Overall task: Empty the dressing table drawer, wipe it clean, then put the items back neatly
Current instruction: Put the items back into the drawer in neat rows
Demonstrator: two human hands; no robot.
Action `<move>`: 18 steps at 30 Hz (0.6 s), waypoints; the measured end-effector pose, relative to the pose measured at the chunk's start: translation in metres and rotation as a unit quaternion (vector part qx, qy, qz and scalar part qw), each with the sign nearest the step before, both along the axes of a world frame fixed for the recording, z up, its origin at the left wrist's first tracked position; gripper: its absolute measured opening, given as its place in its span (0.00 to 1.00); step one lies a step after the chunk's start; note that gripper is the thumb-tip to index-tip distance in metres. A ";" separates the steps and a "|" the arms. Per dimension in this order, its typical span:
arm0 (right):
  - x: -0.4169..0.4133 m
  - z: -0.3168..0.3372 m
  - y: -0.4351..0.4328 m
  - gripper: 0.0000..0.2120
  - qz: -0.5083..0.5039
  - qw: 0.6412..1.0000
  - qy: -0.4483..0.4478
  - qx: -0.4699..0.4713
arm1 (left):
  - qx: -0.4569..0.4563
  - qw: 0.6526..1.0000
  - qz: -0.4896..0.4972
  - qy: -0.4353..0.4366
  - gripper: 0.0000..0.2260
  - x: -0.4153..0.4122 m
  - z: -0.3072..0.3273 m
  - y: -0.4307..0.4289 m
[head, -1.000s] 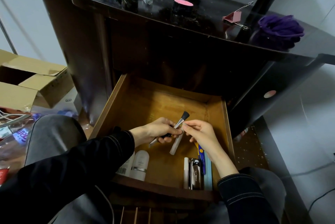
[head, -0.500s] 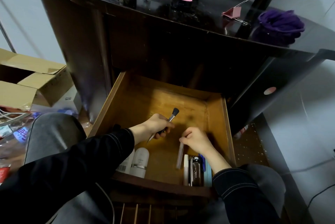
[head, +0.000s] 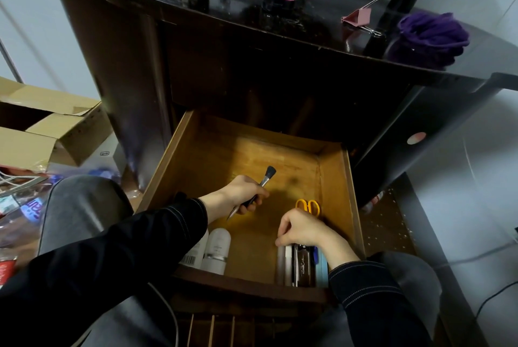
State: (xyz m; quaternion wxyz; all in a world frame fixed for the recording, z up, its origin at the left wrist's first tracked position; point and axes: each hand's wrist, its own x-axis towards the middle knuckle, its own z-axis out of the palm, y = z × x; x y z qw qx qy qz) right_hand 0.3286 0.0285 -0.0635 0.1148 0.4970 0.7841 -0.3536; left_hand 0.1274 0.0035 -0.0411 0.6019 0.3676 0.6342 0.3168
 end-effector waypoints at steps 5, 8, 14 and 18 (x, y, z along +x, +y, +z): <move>0.000 0.002 -0.001 0.07 -0.006 1.000 -0.011 0.009 | -0.002 1.000 0.003 -0.003 0.10 0.000 0.002 -0.001; 0.000 0.008 0.004 0.10 -0.116 0.988 0.033 0.095 | -0.004 1.000 -0.010 -0.013 0.09 0.001 0.007 -0.002; -0.001 0.030 0.005 0.10 -0.324 0.875 0.360 0.006 | 0.024 0.988 -0.145 -0.048 0.12 0.009 0.015 -0.010; -0.001 0.034 0.003 0.10 -0.306 0.867 0.393 -0.015 | 0.032 0.980 -0.185 -0.071 0.09 0.012 0.016 -0.012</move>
